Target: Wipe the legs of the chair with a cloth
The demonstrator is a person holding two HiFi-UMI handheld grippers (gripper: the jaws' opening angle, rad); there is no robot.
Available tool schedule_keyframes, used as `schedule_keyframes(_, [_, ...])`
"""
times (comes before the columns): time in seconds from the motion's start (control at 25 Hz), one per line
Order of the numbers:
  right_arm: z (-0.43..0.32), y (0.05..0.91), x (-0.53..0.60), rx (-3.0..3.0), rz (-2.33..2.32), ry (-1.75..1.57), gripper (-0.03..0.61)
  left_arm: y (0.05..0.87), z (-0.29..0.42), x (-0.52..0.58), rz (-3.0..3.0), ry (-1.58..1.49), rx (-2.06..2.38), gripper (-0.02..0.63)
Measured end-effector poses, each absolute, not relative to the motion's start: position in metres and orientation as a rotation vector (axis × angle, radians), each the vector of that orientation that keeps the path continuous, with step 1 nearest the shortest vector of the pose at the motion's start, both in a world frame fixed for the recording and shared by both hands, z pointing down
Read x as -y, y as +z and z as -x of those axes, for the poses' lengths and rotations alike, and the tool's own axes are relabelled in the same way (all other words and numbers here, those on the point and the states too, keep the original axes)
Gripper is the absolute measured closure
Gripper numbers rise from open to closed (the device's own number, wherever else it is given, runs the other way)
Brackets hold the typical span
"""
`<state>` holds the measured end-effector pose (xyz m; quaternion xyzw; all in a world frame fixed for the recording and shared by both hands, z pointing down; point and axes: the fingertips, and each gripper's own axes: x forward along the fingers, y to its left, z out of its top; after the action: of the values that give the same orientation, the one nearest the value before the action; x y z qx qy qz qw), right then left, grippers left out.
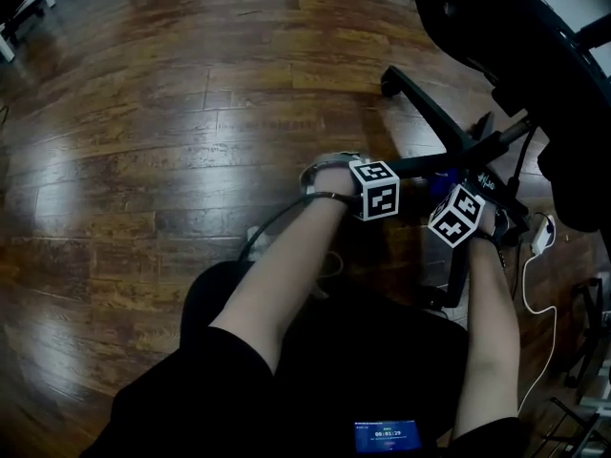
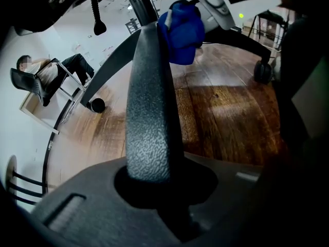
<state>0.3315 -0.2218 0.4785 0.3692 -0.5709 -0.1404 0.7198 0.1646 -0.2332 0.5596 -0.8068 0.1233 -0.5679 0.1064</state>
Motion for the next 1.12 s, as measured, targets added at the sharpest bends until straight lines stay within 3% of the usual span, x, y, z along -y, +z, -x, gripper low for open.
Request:
schedule_keyframes(0.32, [-0.322,0.482,0.189,1.349,-0.804,-0.349,0.490,0.560,-0.163,0.235,2.373,-1.665,-0.370,0.566])
schedule_keyframes(0.84, [-0.302,0.533,0.003,1.339,-0.442,-0.042,0.489,0.564,-0.161,0.236,2.371,-1.686,-0.370,0.566])
schedule_keyframes(1.12, [-0.316,0.529,0.052,1.277,-0.560,-0.110,0.492,0.563,-0.162,0.237,2.363,-1.706,-0.376,0.566])
